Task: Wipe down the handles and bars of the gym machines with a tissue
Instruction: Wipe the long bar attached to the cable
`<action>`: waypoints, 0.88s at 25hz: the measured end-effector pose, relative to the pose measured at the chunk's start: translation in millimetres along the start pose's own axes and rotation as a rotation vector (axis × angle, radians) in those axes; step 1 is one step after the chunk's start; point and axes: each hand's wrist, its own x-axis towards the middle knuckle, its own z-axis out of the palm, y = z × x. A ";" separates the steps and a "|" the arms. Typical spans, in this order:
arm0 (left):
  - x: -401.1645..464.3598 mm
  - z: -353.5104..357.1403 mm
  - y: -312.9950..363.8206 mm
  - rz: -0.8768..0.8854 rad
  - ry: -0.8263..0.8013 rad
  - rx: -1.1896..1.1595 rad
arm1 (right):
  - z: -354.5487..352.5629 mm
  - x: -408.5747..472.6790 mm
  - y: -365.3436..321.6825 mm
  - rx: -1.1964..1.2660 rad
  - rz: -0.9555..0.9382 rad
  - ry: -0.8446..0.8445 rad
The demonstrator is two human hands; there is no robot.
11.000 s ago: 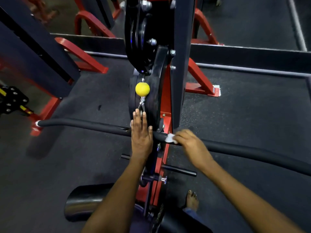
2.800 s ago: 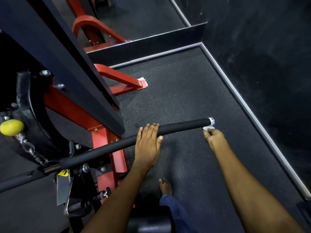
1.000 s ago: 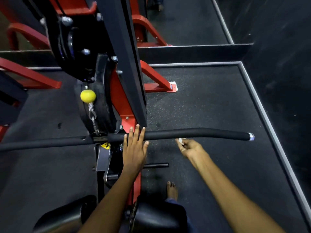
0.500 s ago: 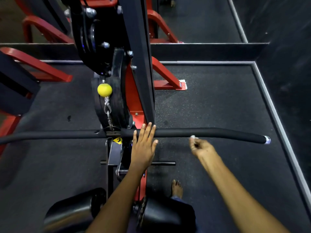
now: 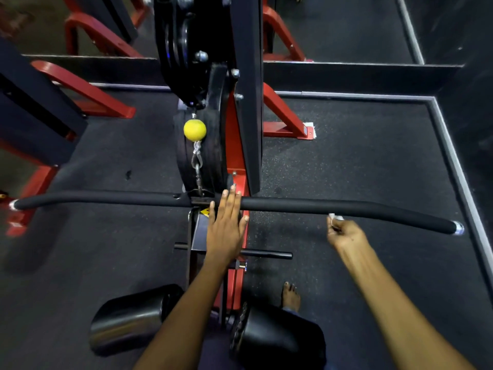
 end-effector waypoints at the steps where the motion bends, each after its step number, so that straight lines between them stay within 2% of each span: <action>1: 0.7 1.5 -0.6 0.017 -0.005 -0.007 | 1.6 -1.4 10.0 -0.049 -0.025 -0.003; 3: 0.3 4.5 2.2 0.012 -0.006 -0.013 | 12.5 -6.3 55.7 -0.254 0.014 -0.068; 5: 0.9 3.2 3.2 0.014 -0.002 -0.015 | 23.9 -12.7 93.3 -0.352 0.072 -0.143; 8: 0.9 -1.5 -5.1 0.062 -0.020 -0.010 | 21.8 -3.4 72.3 -0.273 0.136 -0.119; 11: 2.2 -1.0 -7.9 0.076 -0.027 -0.029 | 2.5 8.5 31.3 0.028 -0.047 -0.056; 12: 1.4 0.1 -7.0 0.075 -0.025 -0.035 | 1.2 8.8 33.3 0.019 -0.092 -0.053; 14: -0.9 0.5 -6.2 0.068 -0.010 -0.026 | 8.2 5.9 63.5 -0.188 -0.072 -0.086; 17: -3.1 -3.9 -10.5 0.055 0.028 0.007 | 15.9 -1.3 90.6 -0.317 0.084 -0.166; 19: -7.6 -4.6 -13.6 0.041 0.029 0.017 | 6.1 0.5 68.7 -0.262 0.107 -0.166; 22: -9.3 -0.8 -15.4 0.034 0.018 0.031 | -5.4 6.8 47.2 -0.071 -0.037 -0.194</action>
